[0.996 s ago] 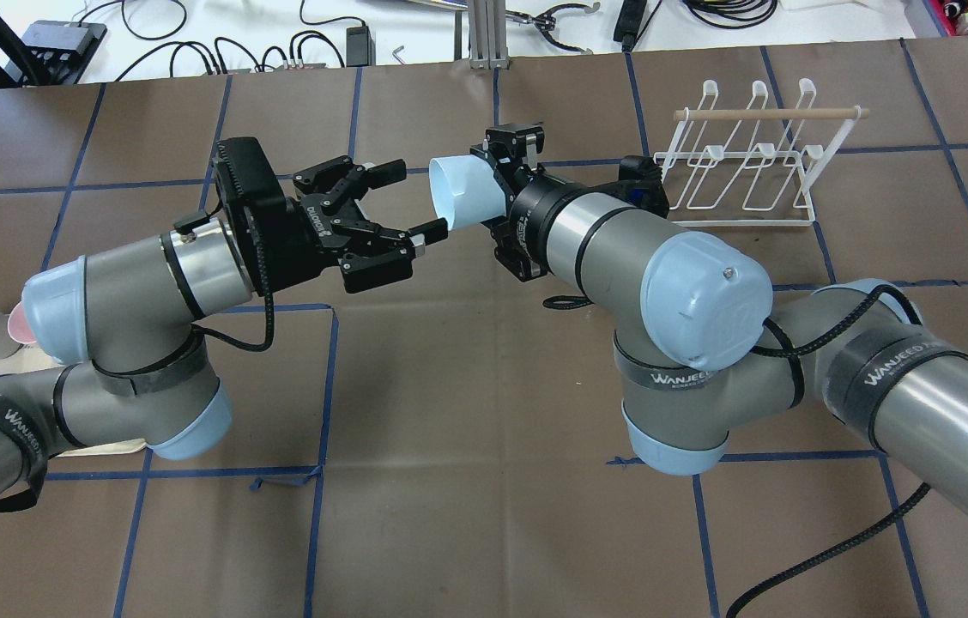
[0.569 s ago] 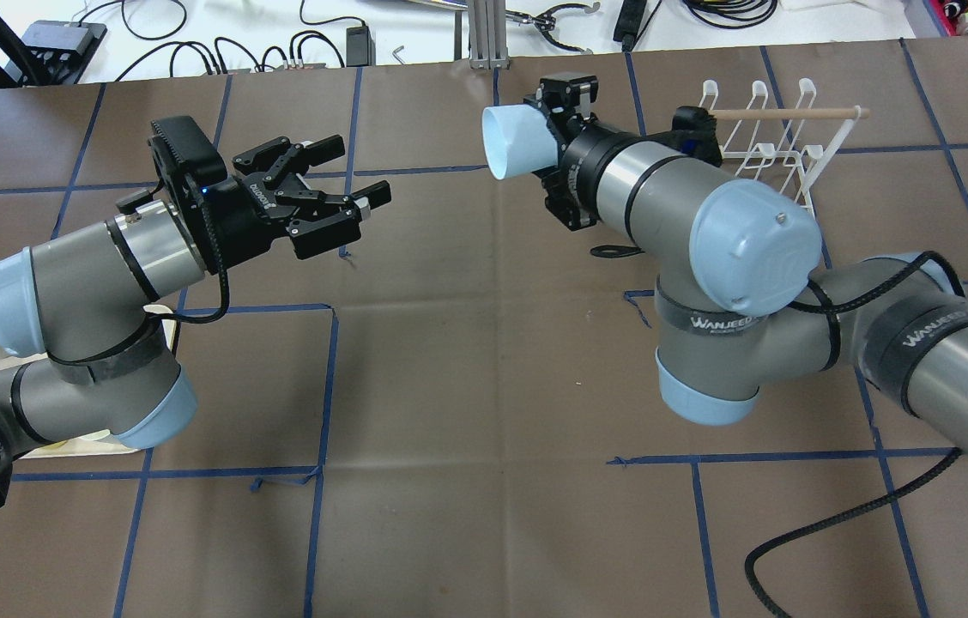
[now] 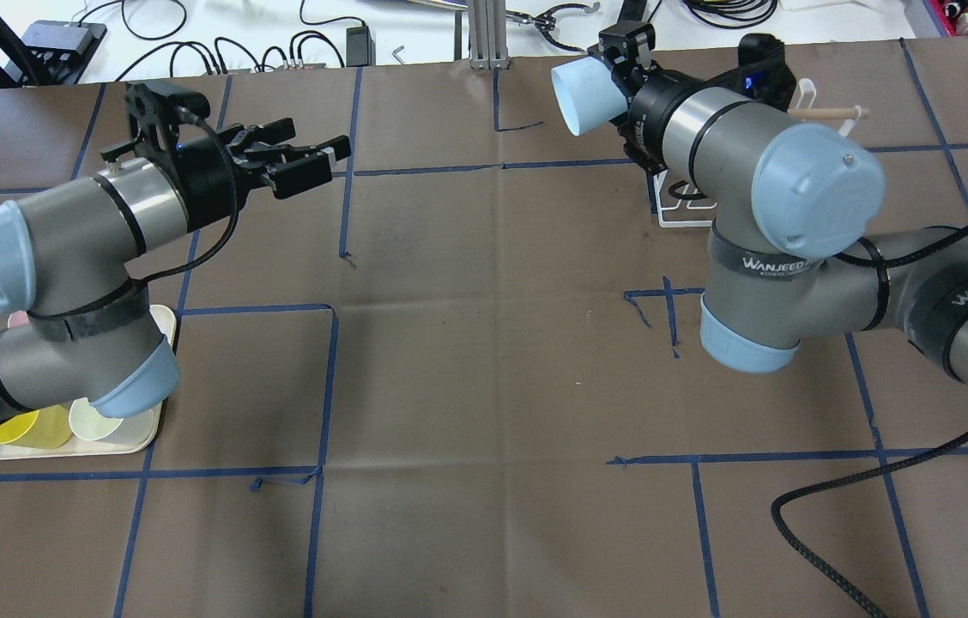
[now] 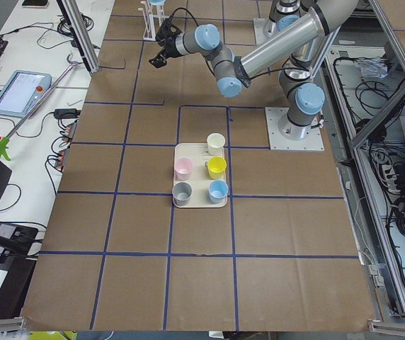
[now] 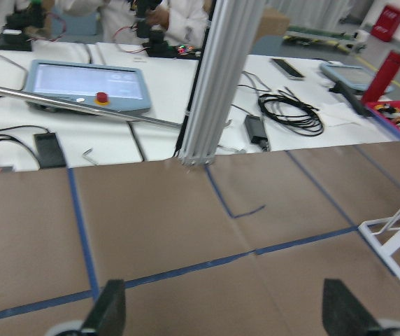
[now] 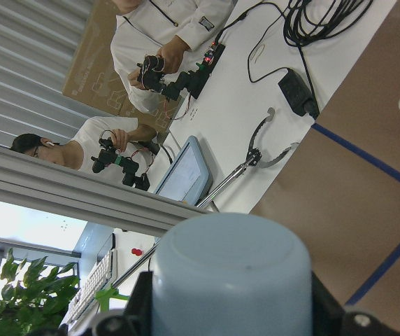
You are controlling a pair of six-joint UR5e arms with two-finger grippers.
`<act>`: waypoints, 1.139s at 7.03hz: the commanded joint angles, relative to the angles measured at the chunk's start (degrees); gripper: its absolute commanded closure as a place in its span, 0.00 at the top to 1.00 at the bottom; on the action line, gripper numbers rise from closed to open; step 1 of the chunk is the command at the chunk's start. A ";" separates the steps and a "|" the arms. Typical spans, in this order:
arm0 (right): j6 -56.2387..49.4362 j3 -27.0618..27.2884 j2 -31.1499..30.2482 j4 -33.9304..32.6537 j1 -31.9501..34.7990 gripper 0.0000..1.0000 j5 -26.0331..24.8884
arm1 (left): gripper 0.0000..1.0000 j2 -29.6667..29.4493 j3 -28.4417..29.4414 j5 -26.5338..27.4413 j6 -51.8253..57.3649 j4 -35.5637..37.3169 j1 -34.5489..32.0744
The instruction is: Transfer IKEA cup to right arm and place on rack
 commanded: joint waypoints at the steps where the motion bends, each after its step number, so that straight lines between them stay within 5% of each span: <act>1: -16.59 -3.21 3.33 -2.39 -3.08 0.09 -3.48 | 0.99 0.50 14.43 20.12 -3.88 -34.68 -6.86; 2: -24.76 -4.26 3.77 -2.48 -4.93 0.09 -3.48 | 0.99 0.59 20.94 22.46 -6.70 -52.62 -7.41; 4: -36.13 -7.34 9.19 -6.14 -6.79 0.09 -3.57 | 0.99 1.46 28.10 22.66 -10.94 -72.33 -7.51; 8: -47.95 -9.37 16.76 -13.27 -7.23 0.09 -3.66 | 0.99 6.46 24.37 22.74 -10.07 -73.02 -5.85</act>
